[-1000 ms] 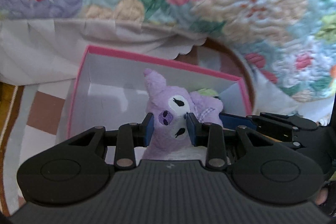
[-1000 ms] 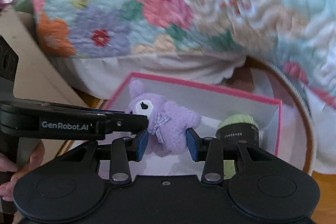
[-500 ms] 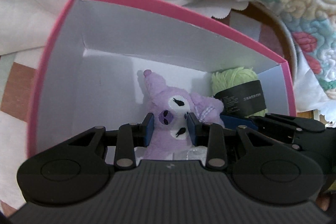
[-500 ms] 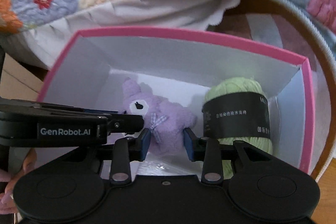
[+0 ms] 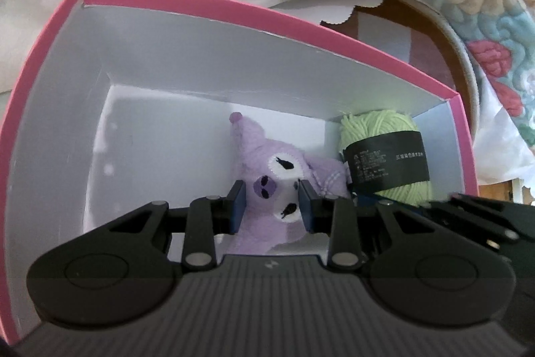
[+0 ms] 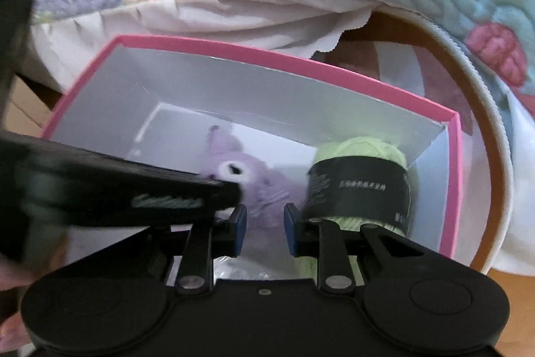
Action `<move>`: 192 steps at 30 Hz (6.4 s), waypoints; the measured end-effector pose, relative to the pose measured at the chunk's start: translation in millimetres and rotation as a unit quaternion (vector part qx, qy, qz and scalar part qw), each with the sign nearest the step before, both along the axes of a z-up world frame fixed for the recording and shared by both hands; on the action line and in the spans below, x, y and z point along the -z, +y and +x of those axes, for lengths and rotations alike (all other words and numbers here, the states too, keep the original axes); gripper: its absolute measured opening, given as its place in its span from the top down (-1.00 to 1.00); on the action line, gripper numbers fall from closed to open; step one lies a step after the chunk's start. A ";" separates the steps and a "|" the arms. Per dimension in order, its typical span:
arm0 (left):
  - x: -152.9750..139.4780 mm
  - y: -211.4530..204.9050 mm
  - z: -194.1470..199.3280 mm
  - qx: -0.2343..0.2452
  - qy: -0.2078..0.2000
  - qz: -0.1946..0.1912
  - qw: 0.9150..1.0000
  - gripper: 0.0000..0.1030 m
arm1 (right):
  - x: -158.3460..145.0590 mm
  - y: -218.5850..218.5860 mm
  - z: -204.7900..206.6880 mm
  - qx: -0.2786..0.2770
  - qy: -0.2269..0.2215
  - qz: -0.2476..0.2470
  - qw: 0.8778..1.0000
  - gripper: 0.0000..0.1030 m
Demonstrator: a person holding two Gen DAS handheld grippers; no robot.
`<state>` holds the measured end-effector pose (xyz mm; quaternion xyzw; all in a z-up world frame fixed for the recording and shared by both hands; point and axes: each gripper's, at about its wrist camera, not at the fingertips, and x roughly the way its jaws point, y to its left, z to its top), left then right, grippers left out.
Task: Organize objects
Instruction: 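Carry the plush toy with the left tool down into the pink box, then open the left tool to release the plush toy and withdraw, then move the left tool to the white wet-wipes pack and close on it, then lift the wipes pack with the left tool into the pink box, then release the wipes pack beside the plush toy and withdraw the left tool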
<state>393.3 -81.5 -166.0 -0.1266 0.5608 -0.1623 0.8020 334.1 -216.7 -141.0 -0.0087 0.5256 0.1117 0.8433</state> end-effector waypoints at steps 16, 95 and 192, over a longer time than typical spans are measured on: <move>-97.5 28.9 -70.5 0.059 -0.032 0.055 0.996 -0.14 | -54.6 -8.8 -66.7 0.025 -0.066 0.058 0.996 -0.08; 23.3 -0.2 -250.4 0.076 -0.003 -0.077 0.994 0.58 | 36.2 2.8 -236.0 -0.027 -0.004 0.023 0.999 0.00; -15.5 27.2 14.1 0.020 0.013 0.047 0.999 0.48 | 14.0 45.0 36.0 -0.018 0.055 0.126 0.990 0.08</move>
